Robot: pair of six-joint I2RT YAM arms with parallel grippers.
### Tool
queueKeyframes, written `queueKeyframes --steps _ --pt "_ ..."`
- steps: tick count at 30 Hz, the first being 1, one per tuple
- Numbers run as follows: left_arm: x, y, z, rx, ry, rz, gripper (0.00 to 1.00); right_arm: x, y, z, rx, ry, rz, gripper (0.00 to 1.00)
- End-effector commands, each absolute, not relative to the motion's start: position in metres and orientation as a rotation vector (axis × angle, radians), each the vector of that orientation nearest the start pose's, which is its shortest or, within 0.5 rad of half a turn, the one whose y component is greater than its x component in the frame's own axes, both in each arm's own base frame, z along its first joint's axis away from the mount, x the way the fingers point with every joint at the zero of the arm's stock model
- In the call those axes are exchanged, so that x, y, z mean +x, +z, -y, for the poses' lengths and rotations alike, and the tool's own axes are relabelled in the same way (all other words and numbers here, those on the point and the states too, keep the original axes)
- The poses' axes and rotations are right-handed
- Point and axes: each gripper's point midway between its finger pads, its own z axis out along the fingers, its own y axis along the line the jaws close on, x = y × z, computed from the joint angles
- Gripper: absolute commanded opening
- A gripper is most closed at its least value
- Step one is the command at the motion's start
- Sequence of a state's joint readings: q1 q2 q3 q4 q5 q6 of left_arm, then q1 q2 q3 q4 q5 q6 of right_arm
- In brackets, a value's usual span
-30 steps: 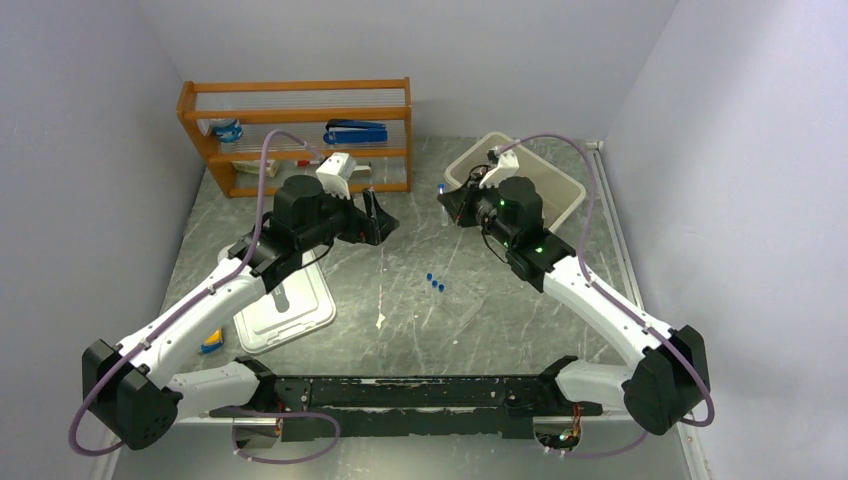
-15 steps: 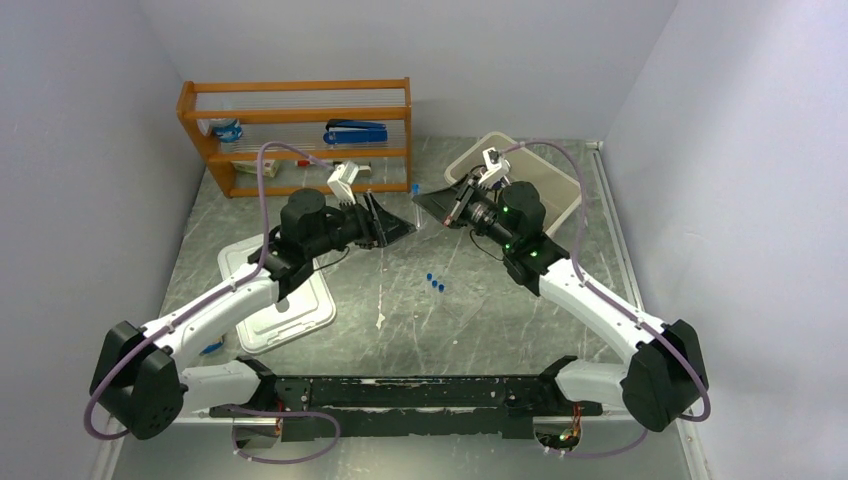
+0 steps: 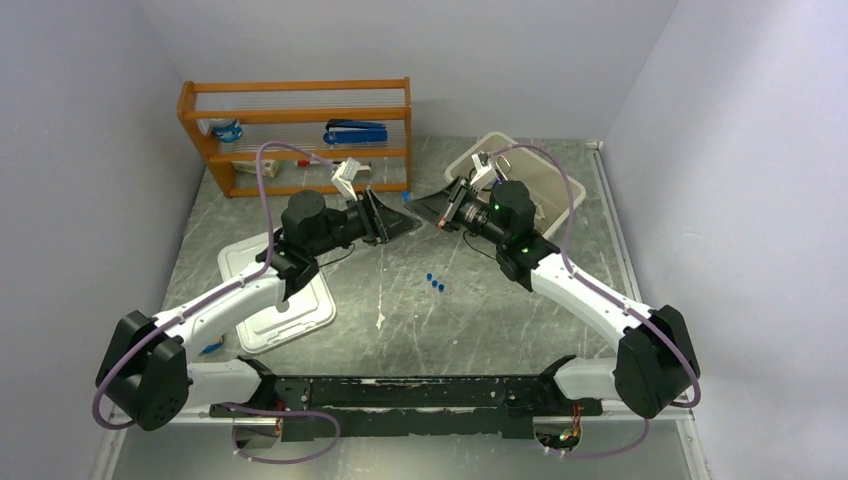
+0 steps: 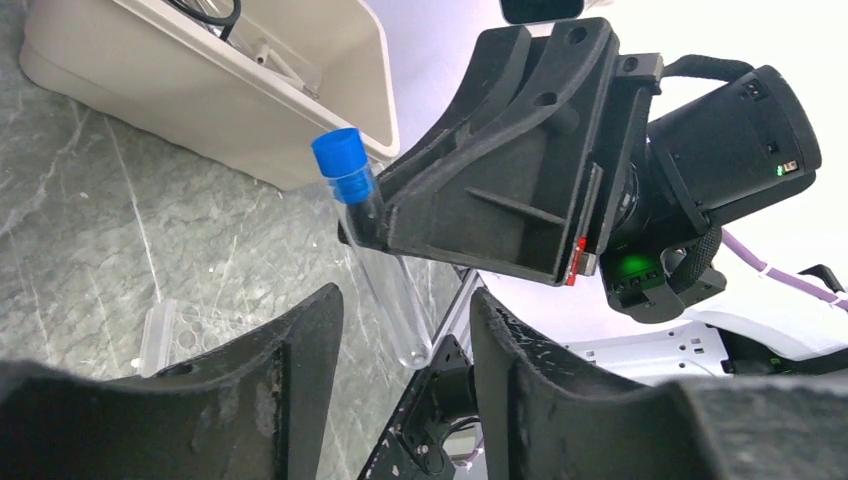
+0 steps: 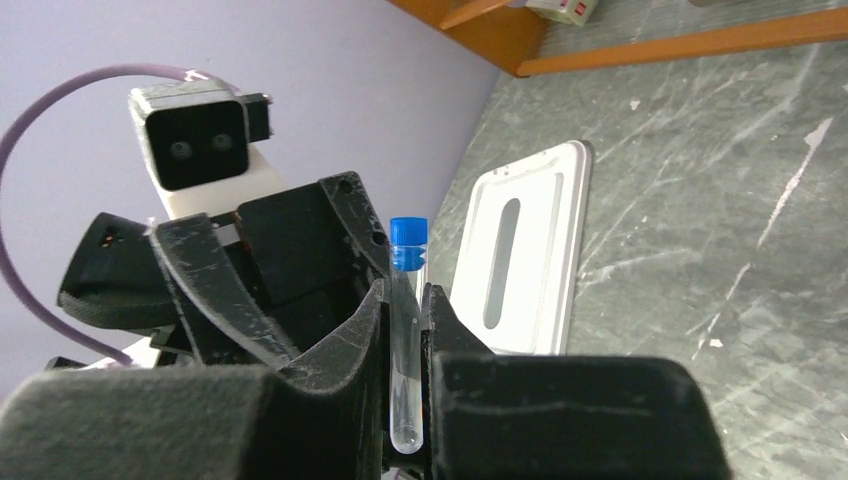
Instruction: Organize the chemistry lab equipment
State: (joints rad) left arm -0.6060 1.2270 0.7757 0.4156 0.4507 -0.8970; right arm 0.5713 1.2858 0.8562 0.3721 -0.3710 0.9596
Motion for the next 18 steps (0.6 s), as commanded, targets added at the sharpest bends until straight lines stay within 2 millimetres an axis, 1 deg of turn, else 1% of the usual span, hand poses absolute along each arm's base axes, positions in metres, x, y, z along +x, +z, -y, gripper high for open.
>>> queueKeyframes --steps 1,5,7,8,10,11,13,14,15,17,18 --pt "0.258 0.28 0.319 0.193 -1.516 -1.792 0.51 0.294 0.298 -0.309 0.019 1.5 -1.79 0.08" --pt "0.257 0.278 0.323 0.227 -1.505 -1.799 0.39 0.293 0.301 -0.311 0.013 1.518 -1.788 0.08" --pt "0.258 0.278 0.322 0.24 -1.487 -1.802 0.28 0.293 0.3 -0.312 0.009 1.519 -1.796 0.08" --pt "0.259 0.277 0.322 0.246 -1.474 -1.805 0.21 0.293 0.299 -0.311 0.003 1.508 -1.796 0.08" --pt "0.257 0.277 0.32 0.258 -1.462 -1.809 0.11 0.294 0.296 -0.31 -0.02 1.472 -1.81 0.09" --pt "0.255 0.279 0.32 0.273 -1.467 -1.802 0.07 0.295 0.295 -0.309 -0.03 1.448 -1.824 0.1" --pt "0.251 0.279 0.32 0.306 -1.469 -1.8 0.05 0.296 0.295 -0.308 -0.056 1.403 -1.841 0.2" --pt "0.249 0.279 0.32 0.326 -1.461 -1.804 0.05 0.296 0.296 -0.307 -0.078 1.386 -1.843 0.28" --pt "0.248 0.277 0.319 0.349 -1.446 -1.81 0.05 0.296 0.301 -0.307 -0.101 1.372 -1.843 0.34" --pt "0.246 0.273 0.317 0.398 -1.402 -1.829 0.05 0.295 0.301 -0.306 -0.14 1.332 -1.869 0.43" --pt "0.245 0.268 0.315 0.439 -1.363 -1.846 0.05 0.294 0.298 -0.305 -0.159 1.313 -1.89 0.45"
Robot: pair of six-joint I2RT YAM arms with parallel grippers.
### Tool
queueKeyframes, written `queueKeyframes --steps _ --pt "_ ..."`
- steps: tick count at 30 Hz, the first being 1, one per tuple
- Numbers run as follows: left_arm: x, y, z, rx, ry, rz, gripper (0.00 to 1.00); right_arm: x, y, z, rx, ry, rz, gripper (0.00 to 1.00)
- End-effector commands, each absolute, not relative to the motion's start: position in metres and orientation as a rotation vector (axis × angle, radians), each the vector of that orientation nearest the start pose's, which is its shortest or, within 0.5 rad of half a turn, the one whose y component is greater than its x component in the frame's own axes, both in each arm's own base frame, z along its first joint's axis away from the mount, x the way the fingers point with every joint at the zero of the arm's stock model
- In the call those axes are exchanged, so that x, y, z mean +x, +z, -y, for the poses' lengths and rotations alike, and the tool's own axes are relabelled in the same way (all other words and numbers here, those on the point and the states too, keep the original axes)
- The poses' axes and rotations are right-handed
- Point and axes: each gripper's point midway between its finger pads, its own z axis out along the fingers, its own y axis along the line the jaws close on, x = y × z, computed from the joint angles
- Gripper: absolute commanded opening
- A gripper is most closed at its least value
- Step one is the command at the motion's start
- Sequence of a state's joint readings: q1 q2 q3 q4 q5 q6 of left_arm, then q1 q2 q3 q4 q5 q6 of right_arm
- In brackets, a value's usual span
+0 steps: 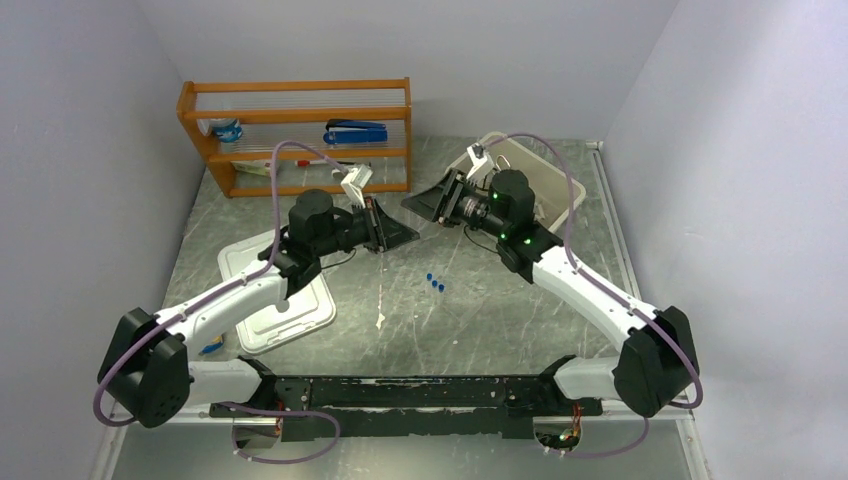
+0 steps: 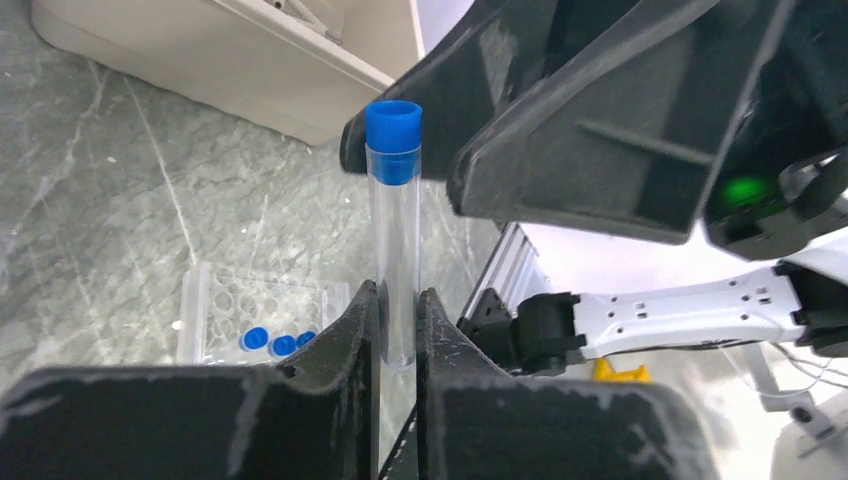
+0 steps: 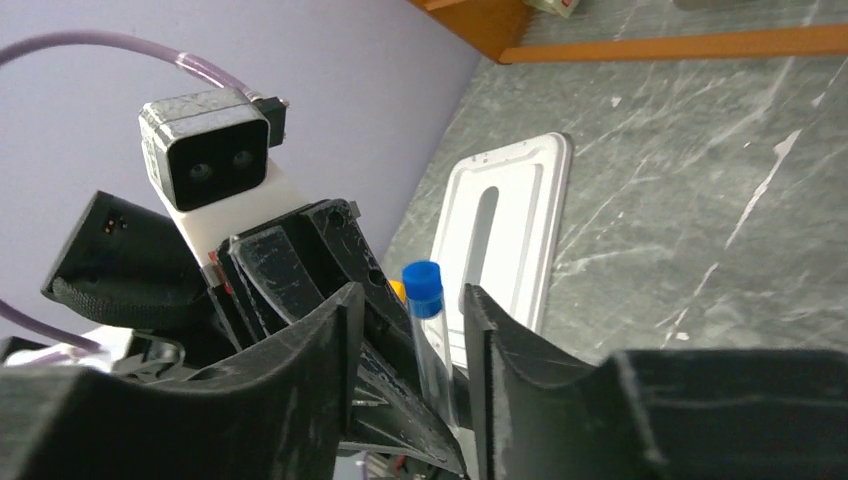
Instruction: Organize the chemistry lab equipment
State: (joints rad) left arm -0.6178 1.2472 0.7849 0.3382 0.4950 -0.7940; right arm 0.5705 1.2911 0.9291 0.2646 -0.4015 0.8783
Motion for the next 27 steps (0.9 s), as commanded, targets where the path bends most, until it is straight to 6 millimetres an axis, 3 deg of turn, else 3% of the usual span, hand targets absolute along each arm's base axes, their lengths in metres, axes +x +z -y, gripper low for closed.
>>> queueKeyframes --steps 1,10,13,18,27 --pt "0.244 0.267 0.313 0.462 -1.343 -1.858 0.05 0.293 0.299 -0.304 -0.177 1.3 -1.9 0.47" --pt "0.235 0.261 0.299 0.756 -1.14 -1.89 0.05 0.284 0.294 -0.298 -0.289 1.216 -2.004 0.44" --pt "0.233 0.258 0.297 0.811 -1.108 -1.898 0.05 0.276 0.299 -0.299 -0.308 1.257 -2.003 0.36" --pt "0.232 0.25 0.291 0.844 -1.064 -1.929 0.05 0.267 0.301 -0.302 -0.32 1.324 -2.02 0.24" --pt "0.228 0.247 0.294 0.875 -1.087 -1.915 0.05 0.264 0.297 -0.305 -0.347 1.361 -2.024 0.25"
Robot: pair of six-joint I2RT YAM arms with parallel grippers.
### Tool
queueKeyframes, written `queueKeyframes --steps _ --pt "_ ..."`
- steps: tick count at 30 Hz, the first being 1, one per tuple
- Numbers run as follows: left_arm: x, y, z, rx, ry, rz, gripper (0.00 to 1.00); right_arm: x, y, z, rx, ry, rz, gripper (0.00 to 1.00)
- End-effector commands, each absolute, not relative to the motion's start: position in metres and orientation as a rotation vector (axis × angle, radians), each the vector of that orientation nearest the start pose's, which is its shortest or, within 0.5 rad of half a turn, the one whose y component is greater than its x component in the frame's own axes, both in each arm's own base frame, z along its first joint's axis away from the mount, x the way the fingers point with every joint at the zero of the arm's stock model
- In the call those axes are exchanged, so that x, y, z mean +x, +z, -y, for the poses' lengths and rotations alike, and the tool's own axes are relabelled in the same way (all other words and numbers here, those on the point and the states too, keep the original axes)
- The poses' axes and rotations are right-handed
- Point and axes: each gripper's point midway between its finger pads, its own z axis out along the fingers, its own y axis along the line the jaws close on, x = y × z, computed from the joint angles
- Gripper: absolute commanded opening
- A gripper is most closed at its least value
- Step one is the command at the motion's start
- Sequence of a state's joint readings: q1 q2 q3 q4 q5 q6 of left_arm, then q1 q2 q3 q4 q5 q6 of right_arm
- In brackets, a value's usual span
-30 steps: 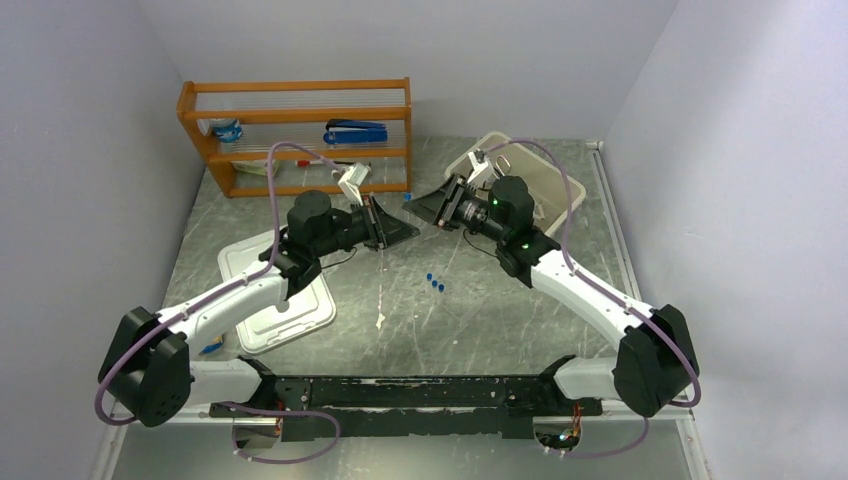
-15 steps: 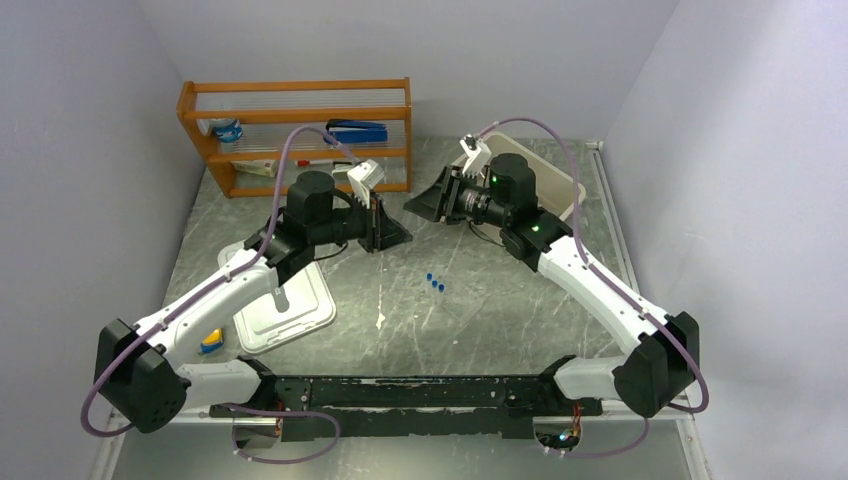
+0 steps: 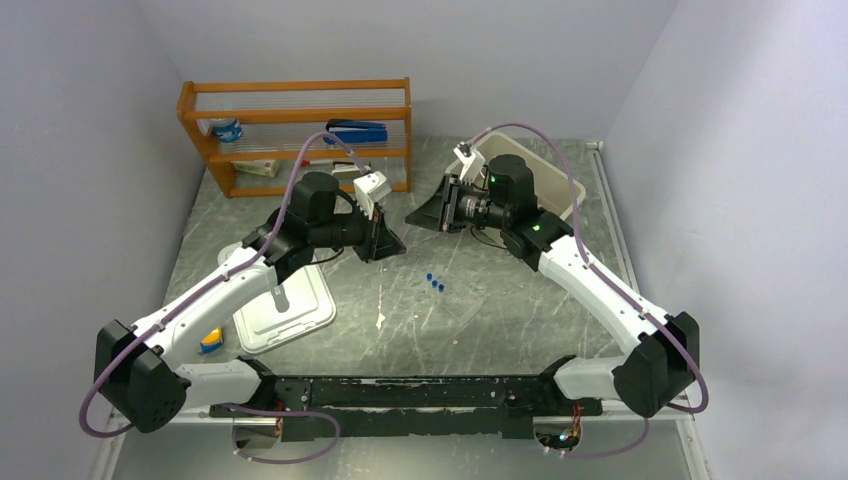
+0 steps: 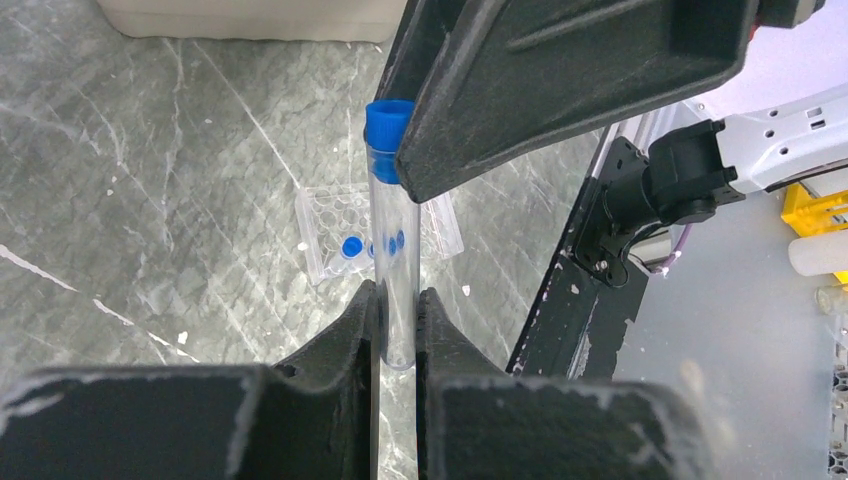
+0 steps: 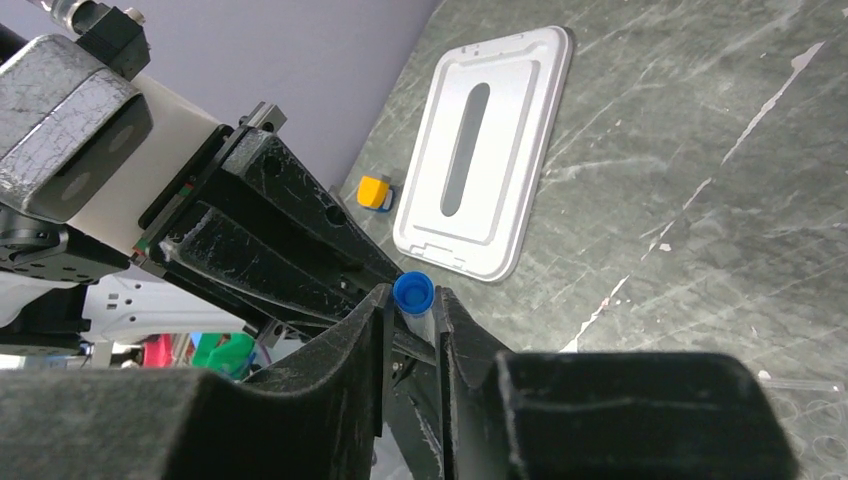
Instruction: Organize the chemistry lab equipment
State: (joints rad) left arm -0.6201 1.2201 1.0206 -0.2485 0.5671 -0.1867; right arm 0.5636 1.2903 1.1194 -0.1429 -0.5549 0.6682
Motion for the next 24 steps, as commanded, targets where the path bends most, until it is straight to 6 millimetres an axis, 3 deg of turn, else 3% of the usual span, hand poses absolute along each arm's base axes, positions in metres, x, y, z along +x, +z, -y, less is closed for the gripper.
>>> queueKeyframes --steps 1,5,12,15,17,20,22,24 --pt "0.228 0.246 0.294 0.879 -1.093 -1.915 0.05 0.264 0.296 -0.306 -0.349 1.365 -2.028 0.27" --pt "0.228 0.244 0.295 0.88 -1.094 -1.921 0.05 0.263 0.292 -0.31 -0.362 1.399 -2.033 0.3" --pt "0.228 0.24 0.294 0.872 -1.091 -1.934 0.05 0.264 0.283 -0.312 -0.365 1.416 -2.051 0.25" --pt "0.229 0.239 0.294 0.866 -1.09 -1.945 0.07 0.268 0.279 -0.31 -0.359 1.39 -2.048 0.18" --pt "0.23 0.238 0.294 0.853 -1.085 -1.956 0.21 0.271 0.281 -0.306 -0.358 1.351 -2.018 0.12" --pt "0.233 0.241 0.297 0.785 -1.118 -1.952 0.66 0.291 0.283 -0.282 -0.259 1.131 -1.958 0.08" --pt "0.236 0.242 0.3 0.738 -1.137 -1.95 0.78 0.305 0.284 -0.257 -0.181 0.953 -1.91 0.08" --pt "0.242 0.24 0.3 0.688 -1.126 -1.963 0.82 0.314 0.281 -0.233 -0.134 0.789 -1.894 0.07"
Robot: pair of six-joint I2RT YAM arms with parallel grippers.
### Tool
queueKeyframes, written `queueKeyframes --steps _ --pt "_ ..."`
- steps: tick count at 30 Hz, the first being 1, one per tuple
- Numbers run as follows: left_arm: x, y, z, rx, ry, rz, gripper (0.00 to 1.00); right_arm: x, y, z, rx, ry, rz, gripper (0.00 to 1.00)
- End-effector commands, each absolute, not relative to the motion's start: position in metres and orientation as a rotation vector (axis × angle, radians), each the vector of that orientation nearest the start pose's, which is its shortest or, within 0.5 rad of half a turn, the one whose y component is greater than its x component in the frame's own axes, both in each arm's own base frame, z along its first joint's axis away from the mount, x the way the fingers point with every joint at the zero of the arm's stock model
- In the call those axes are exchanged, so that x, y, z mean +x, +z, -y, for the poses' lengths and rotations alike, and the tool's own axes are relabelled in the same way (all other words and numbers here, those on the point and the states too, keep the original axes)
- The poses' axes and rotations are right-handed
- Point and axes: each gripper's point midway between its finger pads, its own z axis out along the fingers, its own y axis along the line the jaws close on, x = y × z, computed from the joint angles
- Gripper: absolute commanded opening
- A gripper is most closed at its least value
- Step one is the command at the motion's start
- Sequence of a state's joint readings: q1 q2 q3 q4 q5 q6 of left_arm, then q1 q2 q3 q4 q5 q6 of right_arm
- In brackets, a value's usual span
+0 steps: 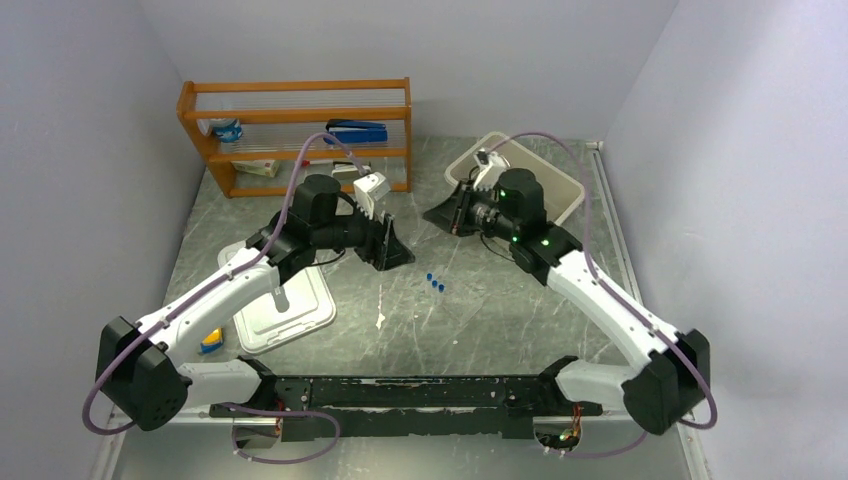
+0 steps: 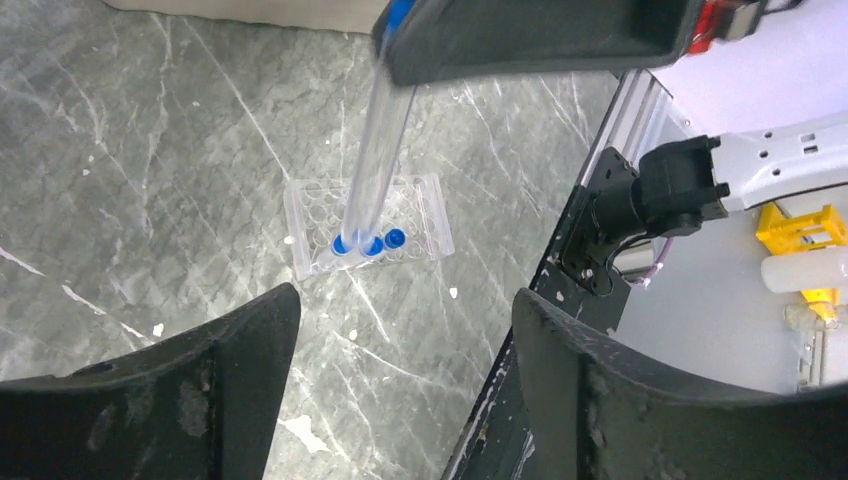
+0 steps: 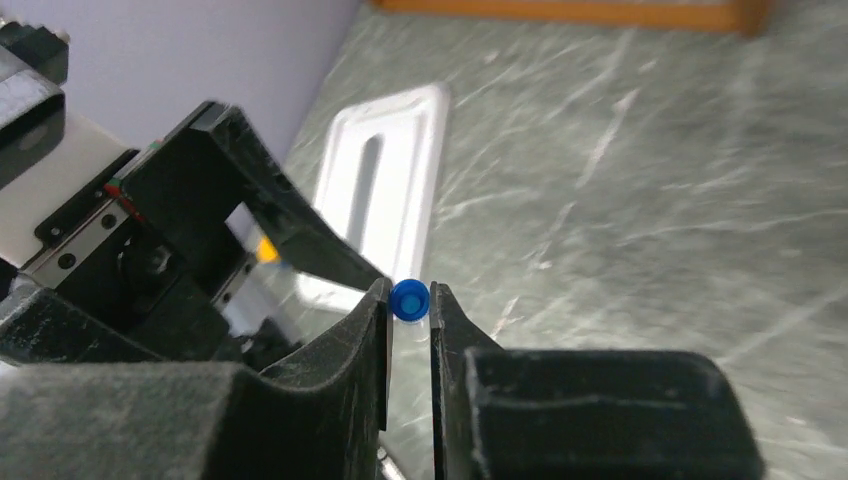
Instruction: Organize the chemistry lab equipment
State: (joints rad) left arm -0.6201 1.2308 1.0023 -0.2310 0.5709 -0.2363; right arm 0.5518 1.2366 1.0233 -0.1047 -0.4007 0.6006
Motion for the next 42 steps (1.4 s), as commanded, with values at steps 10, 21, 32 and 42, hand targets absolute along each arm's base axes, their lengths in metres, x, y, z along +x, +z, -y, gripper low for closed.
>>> queueKeyframes --steps 10,21,32,42 --pt "0.274 0.234 0.282 0.438 -0.954 -2.04 0.83 0.302 0.24 -0.159 -0.13 0.335 -1.882 0.07" --pt "0.294 0.224 0.27 0.311 -0.841 -2.105 0.8 0.242 0.185 -0.176 -0.122 0.165 -1.967 0.04" --pt "0.309 0.221 0.244 0.16 -0.759 -2.133 0.79 0.216 0.155 -0.208 -0.246 0.363 -1.917 0.04" --pt "0.31 0.214 0.24 0.147 -0.751 -2.155 0.77 0.208 0.135 -0.224 -0.286 0.378 -1.886 0.04"
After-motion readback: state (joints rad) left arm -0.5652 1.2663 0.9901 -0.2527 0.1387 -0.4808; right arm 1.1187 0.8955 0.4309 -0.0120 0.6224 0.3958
